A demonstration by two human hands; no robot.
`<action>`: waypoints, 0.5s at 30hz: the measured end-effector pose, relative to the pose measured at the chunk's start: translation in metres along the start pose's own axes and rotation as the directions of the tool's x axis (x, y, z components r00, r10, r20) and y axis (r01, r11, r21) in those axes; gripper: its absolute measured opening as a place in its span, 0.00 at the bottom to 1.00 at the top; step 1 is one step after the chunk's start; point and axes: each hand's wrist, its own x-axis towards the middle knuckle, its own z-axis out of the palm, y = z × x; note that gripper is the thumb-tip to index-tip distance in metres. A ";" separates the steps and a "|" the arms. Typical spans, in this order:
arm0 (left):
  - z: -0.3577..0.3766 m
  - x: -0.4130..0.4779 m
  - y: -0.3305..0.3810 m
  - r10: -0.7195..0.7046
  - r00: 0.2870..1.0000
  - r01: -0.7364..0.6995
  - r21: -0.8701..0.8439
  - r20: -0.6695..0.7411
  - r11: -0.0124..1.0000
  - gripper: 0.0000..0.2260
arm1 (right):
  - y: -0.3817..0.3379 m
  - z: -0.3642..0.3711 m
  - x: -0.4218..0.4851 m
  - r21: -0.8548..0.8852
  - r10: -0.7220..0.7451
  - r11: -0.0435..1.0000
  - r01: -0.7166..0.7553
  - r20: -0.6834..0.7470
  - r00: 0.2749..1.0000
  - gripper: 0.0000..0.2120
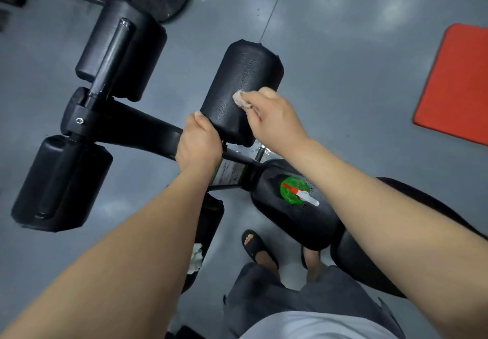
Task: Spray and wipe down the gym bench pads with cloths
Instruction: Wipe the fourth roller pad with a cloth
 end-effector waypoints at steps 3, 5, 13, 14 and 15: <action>-0.001 0.000 0.002 -0.008 1.000 0.008 0.002 0.004 1.000 0.23 | -0.007 0.003 -0.014 0.033 -0.032 0.999 0.030 0.061 0.998 0.11; -0.002 0.000 0.002 -0.018 1.000 0.018 0.000 0.009 1.000 0.23 | -0.008 -0.004 -0.015 0.040 -0.062 0.998 0.057 0.126 0.990 0.09; -0.003 0.001 0.001 -0.018 0.999 0.019 -0.029 0.031 0.999 0.23 | 0.024 -0.031 0.059 -0.056 0.180 0.981 -0.185 -0.071 0.981 0.11; -0.003 0.002 0.001 -0.019 0.999 0.021 -0.035 0.036 0.999 0.23 | 0.021 -0.026 0.057 -0.063 0.164 0.984 -0.167 -0.061 0.985 0.10; -0.003 0.003 0.000 -0.021 0.999 0.022 -0.043 0.040 0.999 0.23 | 0.017 -0.020 0.053 -0.060 0.144 0.987 -0.148 -0.057 0.988 0.09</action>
